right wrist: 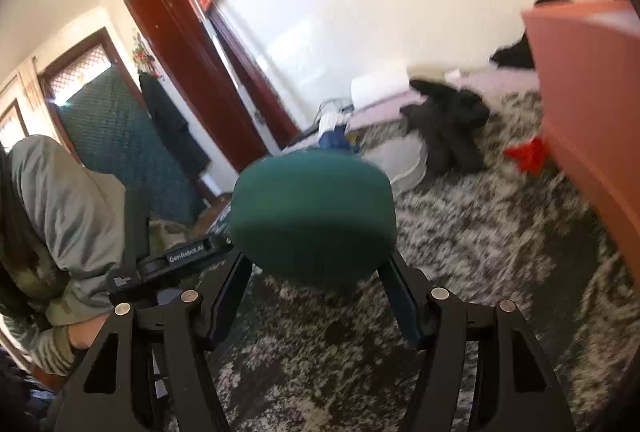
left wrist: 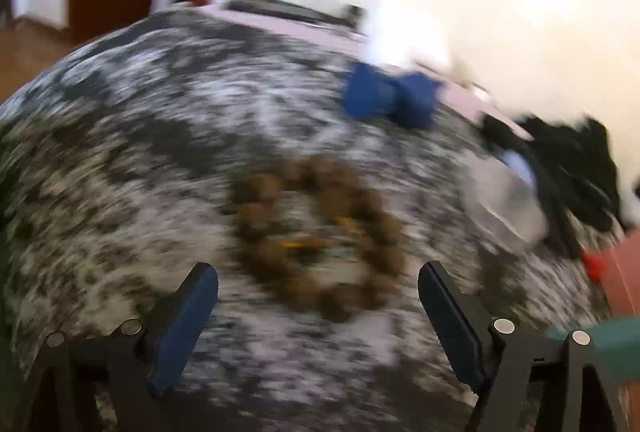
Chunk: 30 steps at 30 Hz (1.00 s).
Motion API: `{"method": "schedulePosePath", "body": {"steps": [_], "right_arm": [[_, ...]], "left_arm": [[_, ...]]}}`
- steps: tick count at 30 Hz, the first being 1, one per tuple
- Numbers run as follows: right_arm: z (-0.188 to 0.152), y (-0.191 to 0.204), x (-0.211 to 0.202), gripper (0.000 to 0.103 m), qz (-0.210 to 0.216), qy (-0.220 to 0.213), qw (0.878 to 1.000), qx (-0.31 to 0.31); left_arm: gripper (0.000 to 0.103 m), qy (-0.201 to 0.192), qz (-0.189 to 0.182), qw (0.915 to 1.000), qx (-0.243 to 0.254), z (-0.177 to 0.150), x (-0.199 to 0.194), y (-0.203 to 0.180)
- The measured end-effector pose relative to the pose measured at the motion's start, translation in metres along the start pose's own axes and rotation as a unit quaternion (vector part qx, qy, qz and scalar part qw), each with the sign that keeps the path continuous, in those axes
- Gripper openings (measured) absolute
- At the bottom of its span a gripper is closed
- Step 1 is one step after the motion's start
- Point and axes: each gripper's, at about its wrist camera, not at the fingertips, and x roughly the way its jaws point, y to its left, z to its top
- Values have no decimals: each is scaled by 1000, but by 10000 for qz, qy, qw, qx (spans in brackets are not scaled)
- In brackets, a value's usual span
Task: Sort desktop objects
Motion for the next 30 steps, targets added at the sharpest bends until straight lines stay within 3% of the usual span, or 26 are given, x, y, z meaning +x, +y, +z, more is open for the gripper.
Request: {"method": "schedulePosePath", "body": {"steps": [2,8,15,23,25,27,28,29,30], "right_arm": [[1,1,5,68,-16,33,10000,-15],[-1,-5,4,68,7,88,9999,119],[-4,6,6,68,-193,96,9996,-204],[-5,2,6,68,-190,105,9997,-70],[-5,2,6,68,-188,105,9998,-47],[-5,2,6,68,-189,101,9998,-31],[-6,2,6,68,-181,99,9998,-12],[-6,1,7,68,-157,127,9998,36],[-7,0,7,68,-133,155,9998,85]], "left_arm": [[88,130,293,9995,-79,0,8,6],[101,154,362,9991,129,5,20,-5],[102,220,398,9989,127,15,35,-9],[102,208,405,9989,77,17,38,-9],[94,179,444,9988,37,18,37,-8],[61,118,695,9975,63,19,35,-7],[52,116,626,9979,90,19,33,-7],[31,115,563,9983,116,19,32,-7],[26,119,545,9984,126,18,31,-7]]}}
